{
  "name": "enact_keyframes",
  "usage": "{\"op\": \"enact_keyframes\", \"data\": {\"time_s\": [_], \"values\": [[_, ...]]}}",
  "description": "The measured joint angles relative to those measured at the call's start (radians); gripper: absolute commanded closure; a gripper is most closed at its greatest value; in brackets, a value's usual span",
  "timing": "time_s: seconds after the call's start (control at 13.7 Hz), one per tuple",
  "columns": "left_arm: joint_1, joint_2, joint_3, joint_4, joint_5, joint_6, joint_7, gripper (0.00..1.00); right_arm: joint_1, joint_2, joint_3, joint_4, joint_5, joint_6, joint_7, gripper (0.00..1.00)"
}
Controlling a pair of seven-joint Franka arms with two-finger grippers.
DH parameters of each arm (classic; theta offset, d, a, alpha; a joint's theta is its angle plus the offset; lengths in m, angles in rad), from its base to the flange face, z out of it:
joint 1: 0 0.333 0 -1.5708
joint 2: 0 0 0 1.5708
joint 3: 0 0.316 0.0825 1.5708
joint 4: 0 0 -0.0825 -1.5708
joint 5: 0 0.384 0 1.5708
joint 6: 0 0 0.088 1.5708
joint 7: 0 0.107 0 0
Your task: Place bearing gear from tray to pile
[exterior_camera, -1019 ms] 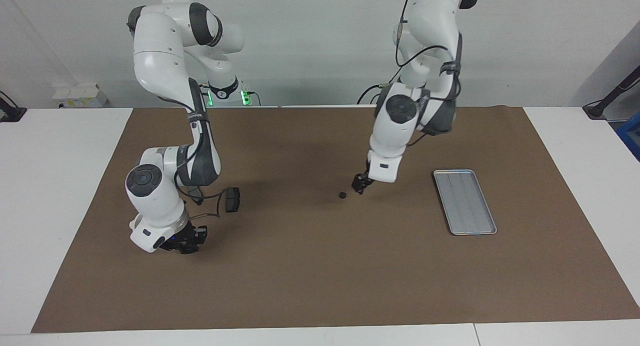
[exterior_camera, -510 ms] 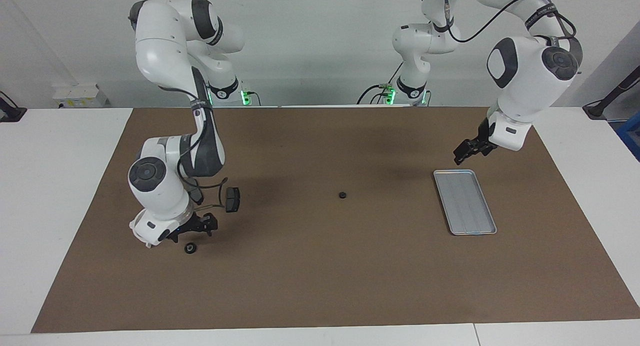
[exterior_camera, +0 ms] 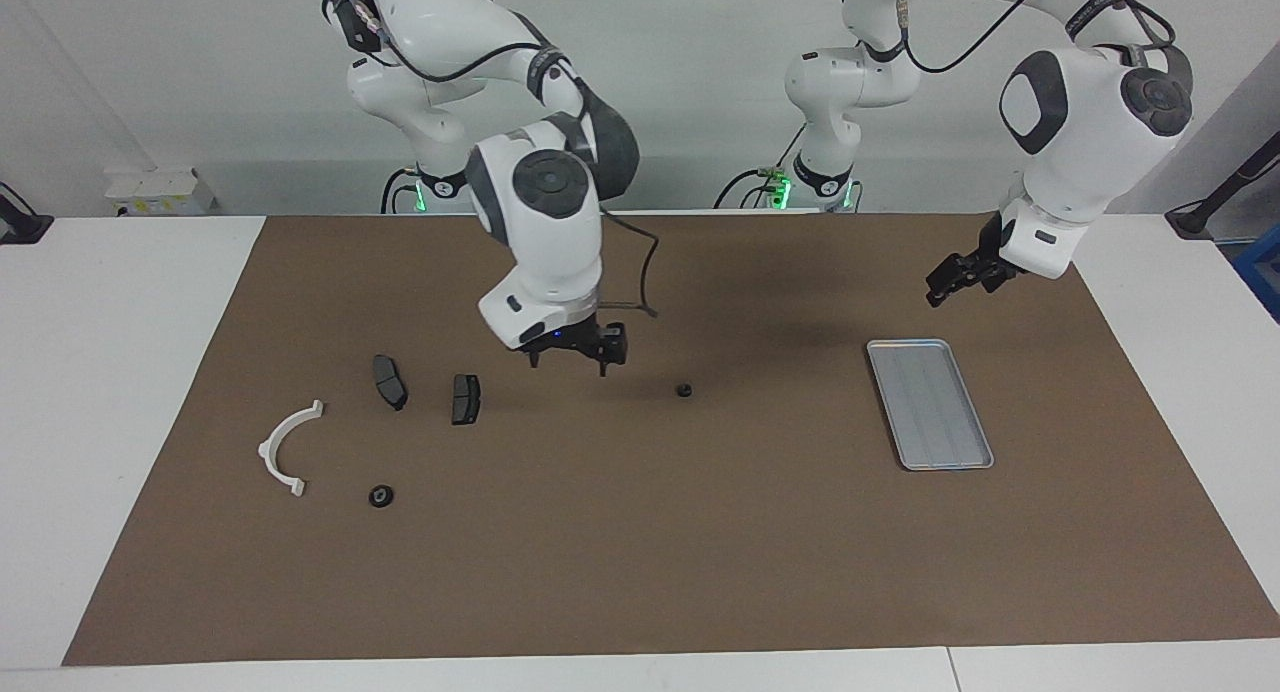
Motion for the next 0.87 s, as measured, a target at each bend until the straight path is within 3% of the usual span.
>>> {"op": "enact_keyframes", "data": {"time_s": [0.22, 0.44, 0.58, 0.87], "values": [[0.000, -0.048, -0.002, -0.062, 0.000, -0.007, 0.009, 0.00, 0.114, 0.048, -0.003, 0.003, 0.000, 0.033, 0.168, 0.00], [0.000, -0.055, -0.005, -0.072, 0.000, 0.013, 0.011, 0.00, 0.187, 0.172, -0.008, 0.049, -0.007, 0.128, 0.268, 0.00], [0.000, -0.053, -0.007, -0.069, 0.000, 0.027, 0.011, 0.00, 0.196, 0.223, -0.011, 0.070, -0.009, 0.174, 0.276, 0.00], [0.002, -0.016, -0.005, -0.014, 0.000, -0.011, 0.014, 0.00, 0.190, 0.250, -0.021, 0.067, -0.009, 0.233, 0.288, 0.00]]}}
